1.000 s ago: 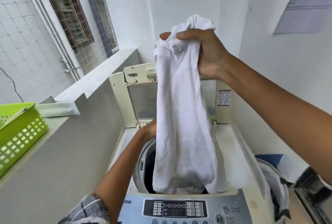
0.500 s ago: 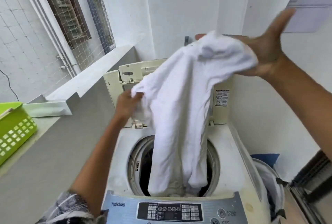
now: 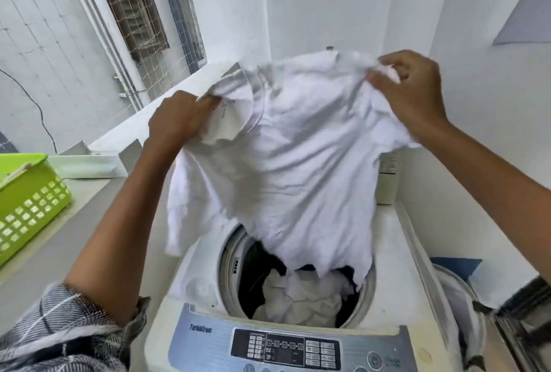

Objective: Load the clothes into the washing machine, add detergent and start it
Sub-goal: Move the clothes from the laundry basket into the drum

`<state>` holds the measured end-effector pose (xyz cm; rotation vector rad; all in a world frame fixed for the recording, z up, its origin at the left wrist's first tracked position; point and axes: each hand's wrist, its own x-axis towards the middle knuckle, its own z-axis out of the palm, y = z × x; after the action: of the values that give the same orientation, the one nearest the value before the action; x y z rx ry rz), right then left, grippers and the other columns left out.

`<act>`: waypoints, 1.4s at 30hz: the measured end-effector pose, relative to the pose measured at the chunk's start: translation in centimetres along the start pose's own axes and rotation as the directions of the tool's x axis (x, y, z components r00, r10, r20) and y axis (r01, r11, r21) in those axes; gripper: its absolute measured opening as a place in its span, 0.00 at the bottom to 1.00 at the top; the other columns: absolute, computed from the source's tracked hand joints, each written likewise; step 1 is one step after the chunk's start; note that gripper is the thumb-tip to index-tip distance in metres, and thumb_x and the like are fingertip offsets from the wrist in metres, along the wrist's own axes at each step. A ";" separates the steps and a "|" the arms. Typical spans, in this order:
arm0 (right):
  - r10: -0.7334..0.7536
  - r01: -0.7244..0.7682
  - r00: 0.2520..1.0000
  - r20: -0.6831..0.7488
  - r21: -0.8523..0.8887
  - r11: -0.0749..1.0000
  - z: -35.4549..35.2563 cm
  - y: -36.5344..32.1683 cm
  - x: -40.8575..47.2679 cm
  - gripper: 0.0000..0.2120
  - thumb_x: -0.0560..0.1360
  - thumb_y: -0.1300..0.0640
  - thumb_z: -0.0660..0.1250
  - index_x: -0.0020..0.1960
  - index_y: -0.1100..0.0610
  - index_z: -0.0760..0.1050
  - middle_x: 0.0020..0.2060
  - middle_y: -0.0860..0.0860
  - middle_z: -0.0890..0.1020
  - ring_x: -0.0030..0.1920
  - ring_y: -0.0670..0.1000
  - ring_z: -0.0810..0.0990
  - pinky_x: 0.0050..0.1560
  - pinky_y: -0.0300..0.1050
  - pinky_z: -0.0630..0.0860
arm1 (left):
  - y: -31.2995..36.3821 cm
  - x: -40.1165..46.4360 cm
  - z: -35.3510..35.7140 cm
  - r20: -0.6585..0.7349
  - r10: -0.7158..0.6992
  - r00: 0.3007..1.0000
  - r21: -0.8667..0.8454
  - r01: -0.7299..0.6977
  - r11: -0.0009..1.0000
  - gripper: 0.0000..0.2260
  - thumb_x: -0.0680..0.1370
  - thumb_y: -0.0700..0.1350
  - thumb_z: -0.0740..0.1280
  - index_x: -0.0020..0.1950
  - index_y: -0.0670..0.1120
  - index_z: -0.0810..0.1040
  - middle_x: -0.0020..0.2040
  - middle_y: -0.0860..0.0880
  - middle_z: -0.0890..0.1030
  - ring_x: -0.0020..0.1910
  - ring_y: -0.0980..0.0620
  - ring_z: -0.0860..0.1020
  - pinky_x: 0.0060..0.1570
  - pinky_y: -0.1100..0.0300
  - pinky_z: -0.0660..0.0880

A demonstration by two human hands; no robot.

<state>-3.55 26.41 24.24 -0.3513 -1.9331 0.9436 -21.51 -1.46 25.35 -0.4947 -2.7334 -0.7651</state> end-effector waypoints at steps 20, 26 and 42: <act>0.562 -0.388 0.694 0.450 -0.425 0.818 8.0 13.5 -11.7 0.11 0.72 0.64 0.63 0.54 0.59 0.70 0.43 0.55 0.76 0.45 0.56 0.76 0.44 0.47 0.70 | -0.7 -5.1 17.1 0.663 -0.070 0.745 -0.126 0.204 0.971 0.10 0.79 0.43 0.64 0.56 0.38 0.77 0.49 0.37 0.78 0.47 0.42 0.79 0.38 0.56 0.74; 0.599 -0.432 0.586 0.546 -0.415 0.801 7.0 16.1 -13.9 0.07 0.72 0.65 0.64 0.50 0.58 0.75 0.41 0.48 0.75 0.47 0.51 0.74 0.41 0.40 0.68 | -2.8 -9.1 21.6 0.756 -0.072 0.650 -0.034 0.149 0.988 0.10 0.78 0.44 0.62 0.41 0.40 0.76 0.41 0.40 0.77 0.44 0.46 0.76 0.44 0.58 0.69; 0.649 -0.647 0.657 0.383 -0.154 0.746 -8.0 24.0 -15.3 0.04 0.74 0.66 0.66 0.45 0.60 0.79 0.41 0.54 0.83 0.43 0.50 0.81 0.50 0.41 0.74 | 14.4 -20.2 30.9 0.731 0.283 0.621 -0.491 0.192 0.850 0.09 0.79 0.44 0.64 0.55 0.44 0.80 0.53 0.45 0.82 0.51 0.48 0.80 0.56 0.54 0.75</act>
<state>8.14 37.21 -0.66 -0.9655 -2.2327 1.5869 -2.31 21.70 -0.43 -1.3046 -3.2001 -1.6479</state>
